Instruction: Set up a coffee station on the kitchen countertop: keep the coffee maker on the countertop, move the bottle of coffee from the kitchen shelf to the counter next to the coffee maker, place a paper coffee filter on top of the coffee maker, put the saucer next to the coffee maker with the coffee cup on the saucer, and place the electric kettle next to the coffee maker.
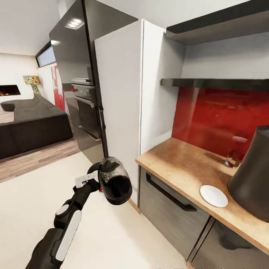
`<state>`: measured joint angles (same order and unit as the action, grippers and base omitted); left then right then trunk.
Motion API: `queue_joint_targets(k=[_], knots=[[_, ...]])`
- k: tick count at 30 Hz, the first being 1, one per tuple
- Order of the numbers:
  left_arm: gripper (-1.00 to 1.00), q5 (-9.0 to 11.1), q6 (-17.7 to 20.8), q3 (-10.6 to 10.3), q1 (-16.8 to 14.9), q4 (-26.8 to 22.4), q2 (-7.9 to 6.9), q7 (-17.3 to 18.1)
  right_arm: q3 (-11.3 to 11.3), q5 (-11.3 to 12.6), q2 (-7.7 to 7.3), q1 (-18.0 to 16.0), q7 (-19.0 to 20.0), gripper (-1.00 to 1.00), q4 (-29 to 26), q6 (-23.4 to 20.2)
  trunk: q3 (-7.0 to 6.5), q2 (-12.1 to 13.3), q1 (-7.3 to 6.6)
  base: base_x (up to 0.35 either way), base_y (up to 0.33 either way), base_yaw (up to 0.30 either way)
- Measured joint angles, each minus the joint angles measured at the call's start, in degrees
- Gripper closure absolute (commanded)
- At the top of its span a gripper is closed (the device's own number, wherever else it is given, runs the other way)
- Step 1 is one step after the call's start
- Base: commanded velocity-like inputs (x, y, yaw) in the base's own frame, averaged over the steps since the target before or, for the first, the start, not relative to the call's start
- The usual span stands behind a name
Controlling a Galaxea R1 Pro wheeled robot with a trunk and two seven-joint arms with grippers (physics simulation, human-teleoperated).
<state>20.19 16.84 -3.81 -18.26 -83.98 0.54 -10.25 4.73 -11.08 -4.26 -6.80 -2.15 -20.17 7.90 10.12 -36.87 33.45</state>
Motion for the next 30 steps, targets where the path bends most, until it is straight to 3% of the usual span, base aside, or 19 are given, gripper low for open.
queue_joint_targets(k=[22, 30], knots=[[1.00, 0.11, 0.08, -0.46, 0.02, -0.01, 0.01, 0.10, 0.04, 0.04, -0.01, 0.00, 0.00, -1.00, 0.01, 0.02, 0.00, 0.00, 0.01, -0.018, 0.272, -0.261], [1.00, 0.19, 0.09, -0.64, -0.05, -0.01, 0.11, 0.52, 0.02, 0.02, 0.00, 0.00, 0.00, -1.00, 0.01, 0.08, 0.00, -0.01, -0.03, 0.266, 0.196, -0.261]])
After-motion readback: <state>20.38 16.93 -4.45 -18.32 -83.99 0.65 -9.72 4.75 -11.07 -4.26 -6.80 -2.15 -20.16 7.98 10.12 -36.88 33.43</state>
